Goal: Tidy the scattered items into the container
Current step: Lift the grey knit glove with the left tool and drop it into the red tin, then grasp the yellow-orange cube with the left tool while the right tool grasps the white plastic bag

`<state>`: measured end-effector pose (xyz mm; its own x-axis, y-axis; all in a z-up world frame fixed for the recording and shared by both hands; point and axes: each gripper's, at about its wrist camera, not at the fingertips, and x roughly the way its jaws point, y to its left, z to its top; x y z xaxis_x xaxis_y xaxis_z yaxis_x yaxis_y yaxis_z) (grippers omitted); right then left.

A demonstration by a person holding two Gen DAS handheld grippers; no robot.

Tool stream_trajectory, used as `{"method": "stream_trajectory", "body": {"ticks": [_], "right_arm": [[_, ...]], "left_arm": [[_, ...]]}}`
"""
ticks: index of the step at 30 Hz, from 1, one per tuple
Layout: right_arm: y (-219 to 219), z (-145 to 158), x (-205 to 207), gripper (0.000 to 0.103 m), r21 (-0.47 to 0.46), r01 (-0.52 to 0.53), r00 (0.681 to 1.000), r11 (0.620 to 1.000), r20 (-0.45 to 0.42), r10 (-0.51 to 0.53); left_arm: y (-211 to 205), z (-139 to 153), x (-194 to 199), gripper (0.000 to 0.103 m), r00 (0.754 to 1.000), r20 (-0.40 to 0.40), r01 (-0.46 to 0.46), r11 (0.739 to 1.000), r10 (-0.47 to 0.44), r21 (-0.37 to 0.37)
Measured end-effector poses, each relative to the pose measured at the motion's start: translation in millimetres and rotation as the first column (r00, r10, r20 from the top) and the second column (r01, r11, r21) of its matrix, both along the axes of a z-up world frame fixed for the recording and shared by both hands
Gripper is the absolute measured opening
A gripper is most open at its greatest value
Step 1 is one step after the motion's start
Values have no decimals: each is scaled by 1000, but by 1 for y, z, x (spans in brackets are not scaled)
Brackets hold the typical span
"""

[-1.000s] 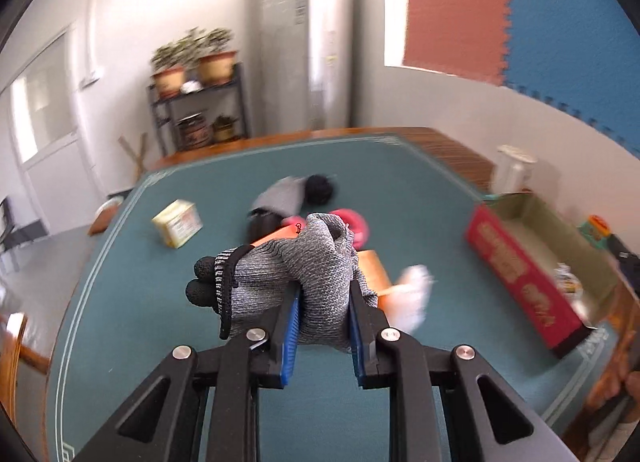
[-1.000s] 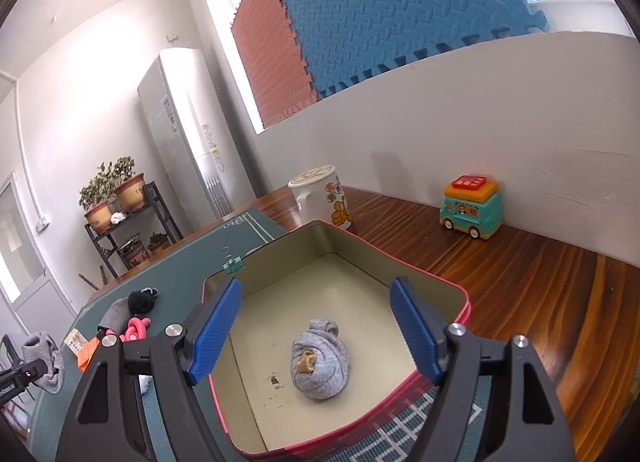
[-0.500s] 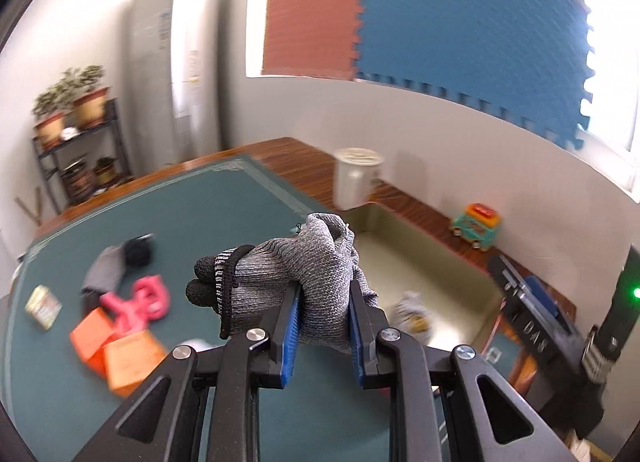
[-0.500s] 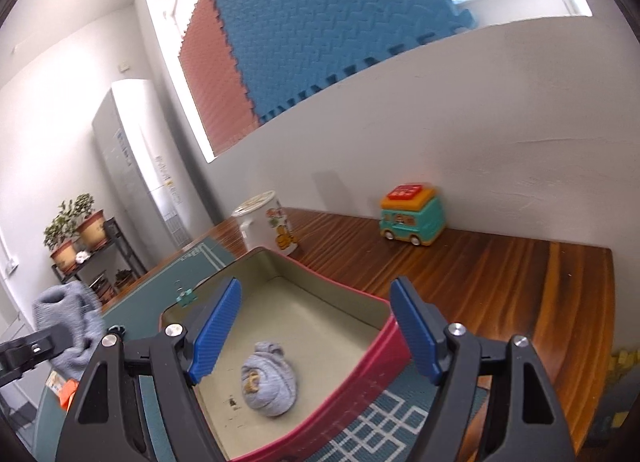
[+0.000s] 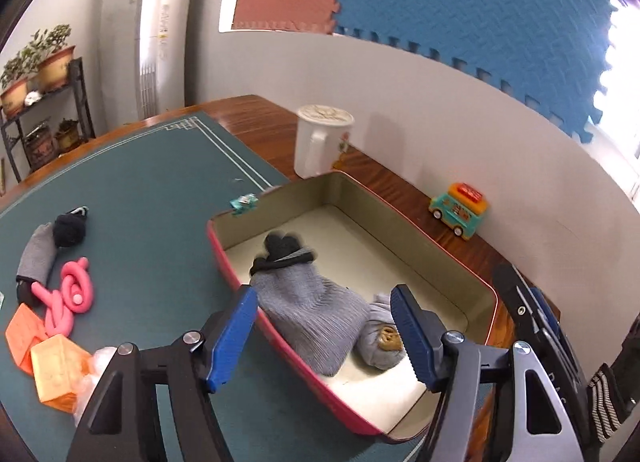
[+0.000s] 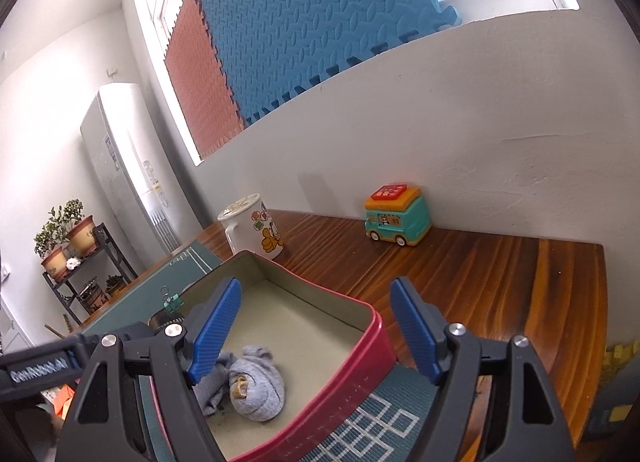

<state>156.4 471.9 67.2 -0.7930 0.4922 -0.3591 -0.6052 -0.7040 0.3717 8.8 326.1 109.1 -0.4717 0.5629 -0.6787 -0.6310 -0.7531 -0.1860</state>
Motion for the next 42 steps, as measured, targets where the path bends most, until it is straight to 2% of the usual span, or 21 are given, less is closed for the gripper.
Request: {"method": "stream_trajectory", "body": {"ticks": [7,12,15,20,24,28,31,35,38,42], "right_arm": [[-5,0,-2,80,22,-9,1000,1000,7,8],[-14,3,-3,80,63,-40,999,997,-1,40],[-21,5,-4,81,100,-50,999,994,-2,51],[-30,6,-10,82,145,-64,998,987,17,62],[-37,6,-16,82,178,-60,998,982,45,52],[-43,6,-18,82,219,-41,998,975,63,28],[-51,10,-18,82,219,-42,997,975,75,26],[-84,19,-22,82,206,-134,991,969,56,125],[-117,22,-32,83,260,-206,978,943,63,197],[-142,14,-48,83,272,-269,963,924,105,249]], "left_arm": [[-39,1,-10,71,996,8,-89,996,89,16],[-90,-4,-18,71,980,24,-198,980,197,19],[-126,-9,-24,72,961,35,-274,961,274,17],[-194,-22,-36,76,902,65,-429,903,428,11],[-215,-32,-40,76,882,91,-465,885,462,18],[-214,-41,-45,76,881,65,-468,884,468,-9],[-210,-48,-47,76,892,85,-444,896,443,-17],[-201,-54,-49,76,910,92,-404,915,404,-28],[-189,-55,-52,76,918,70,-387,921,389,-48],[-181,-63,-62,76,915,66,-392,917,397,-77]]}}
